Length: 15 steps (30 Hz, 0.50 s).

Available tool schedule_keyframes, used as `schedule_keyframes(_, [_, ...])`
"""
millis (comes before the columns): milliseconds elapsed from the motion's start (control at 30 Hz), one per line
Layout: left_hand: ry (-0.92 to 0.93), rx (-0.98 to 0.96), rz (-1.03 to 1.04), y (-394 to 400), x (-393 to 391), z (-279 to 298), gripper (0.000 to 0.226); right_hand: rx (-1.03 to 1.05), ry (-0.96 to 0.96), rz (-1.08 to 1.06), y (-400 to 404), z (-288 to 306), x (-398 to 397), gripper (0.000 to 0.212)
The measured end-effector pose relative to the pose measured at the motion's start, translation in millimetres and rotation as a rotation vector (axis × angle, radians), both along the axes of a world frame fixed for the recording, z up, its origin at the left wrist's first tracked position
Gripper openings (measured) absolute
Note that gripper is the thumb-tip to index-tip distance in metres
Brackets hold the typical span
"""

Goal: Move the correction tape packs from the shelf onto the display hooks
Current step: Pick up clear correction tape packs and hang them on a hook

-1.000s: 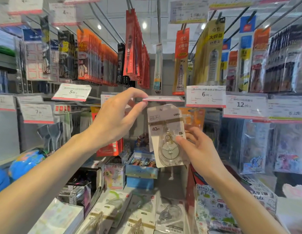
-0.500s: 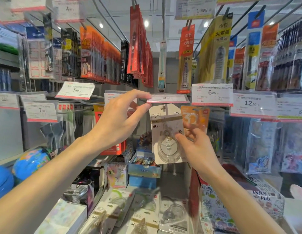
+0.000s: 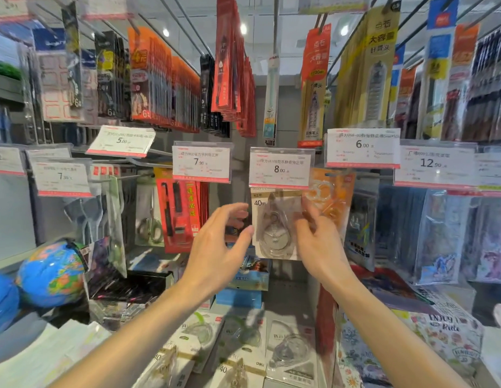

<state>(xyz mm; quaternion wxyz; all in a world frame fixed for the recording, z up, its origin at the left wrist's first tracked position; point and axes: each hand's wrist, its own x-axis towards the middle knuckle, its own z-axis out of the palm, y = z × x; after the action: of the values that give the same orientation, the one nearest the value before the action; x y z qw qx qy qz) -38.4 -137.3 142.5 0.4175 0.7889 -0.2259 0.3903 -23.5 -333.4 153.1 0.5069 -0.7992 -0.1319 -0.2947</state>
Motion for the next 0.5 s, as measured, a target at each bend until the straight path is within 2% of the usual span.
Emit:
schedule_keyframes(100, [0.200,-0.045,-0.030,-13,17,2,0.070,-0.028,-0.005,-0.028,1,2,1,0.054])
schedule_keyframes(200, [0.247,-0.048,-0.097,-22,36,2,0.080,-0.040,-0.048,-0.041,4,-10,-3,0.056])
schedule_keyframes(300, [0.235,-0.070,-0.140,-23,53,-3,0.080,-0.066,-0.030,-0.023,6,-19,-2,0.059])
schedule_keyframes(500, [0.247,-0.107,-0.205,-28,69,-2,0.065,-0.035,0.014,0.009,14,-14,26,0.059])
